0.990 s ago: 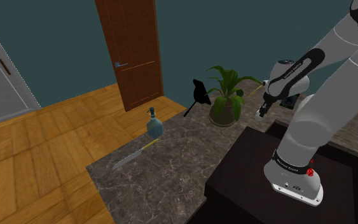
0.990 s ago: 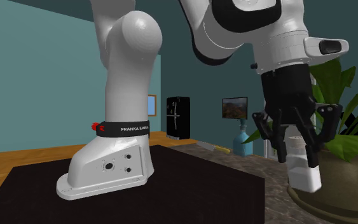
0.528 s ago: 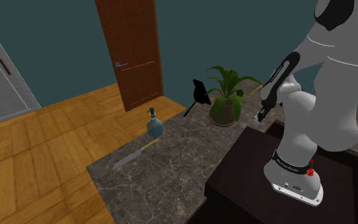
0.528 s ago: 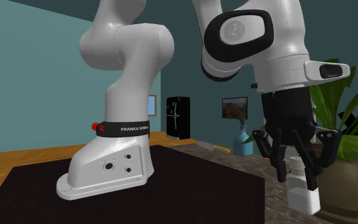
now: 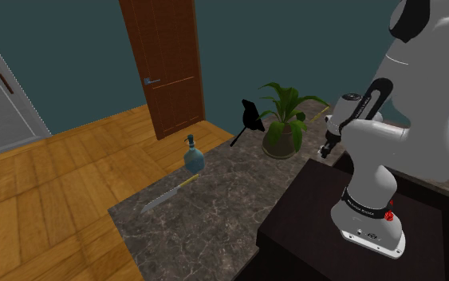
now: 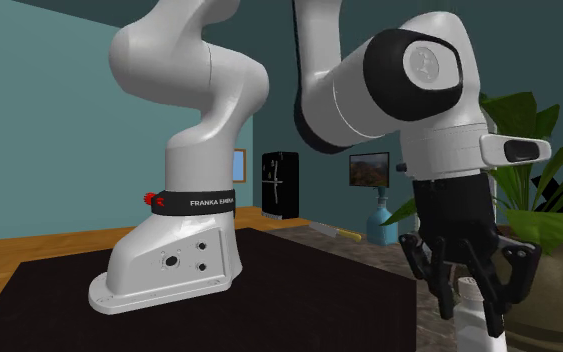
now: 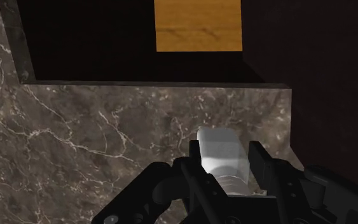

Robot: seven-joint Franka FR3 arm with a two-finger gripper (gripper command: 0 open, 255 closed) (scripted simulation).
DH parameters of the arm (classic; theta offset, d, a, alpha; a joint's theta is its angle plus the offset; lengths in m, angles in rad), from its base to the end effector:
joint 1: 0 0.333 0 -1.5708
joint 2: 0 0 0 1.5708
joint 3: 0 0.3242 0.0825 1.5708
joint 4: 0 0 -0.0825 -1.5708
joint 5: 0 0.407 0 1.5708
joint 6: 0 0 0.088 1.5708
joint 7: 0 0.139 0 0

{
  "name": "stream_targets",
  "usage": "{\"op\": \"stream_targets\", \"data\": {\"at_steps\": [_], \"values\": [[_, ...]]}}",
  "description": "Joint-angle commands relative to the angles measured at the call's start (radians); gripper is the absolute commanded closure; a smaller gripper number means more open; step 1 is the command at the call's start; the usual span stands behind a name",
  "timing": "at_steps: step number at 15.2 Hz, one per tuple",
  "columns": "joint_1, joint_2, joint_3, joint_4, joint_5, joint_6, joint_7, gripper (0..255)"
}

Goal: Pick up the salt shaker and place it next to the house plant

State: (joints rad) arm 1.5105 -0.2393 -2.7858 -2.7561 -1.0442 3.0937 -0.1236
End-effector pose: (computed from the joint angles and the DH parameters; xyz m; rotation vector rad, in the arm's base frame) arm 0.1873 -0.3227 0.1140 3.0185 -0.1901 0.1285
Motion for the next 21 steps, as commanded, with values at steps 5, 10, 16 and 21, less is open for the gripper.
{"op": "stream_targets", "data": {"at_steps": [5,10,16,21], "values": [[0.075,-0.141,-0.115,0.122,-0.451,0.004,0.401,255],[0.073,-0.179,-0.115,0.154,-0.551,-0.003,0.494,255],[0.073,-0.179,-0.115,0.154,-0.551,-0.003,0.494,0],[0.06,-0.123,-0.101,0.104,-0.419,0.003,0.369,0]]}}
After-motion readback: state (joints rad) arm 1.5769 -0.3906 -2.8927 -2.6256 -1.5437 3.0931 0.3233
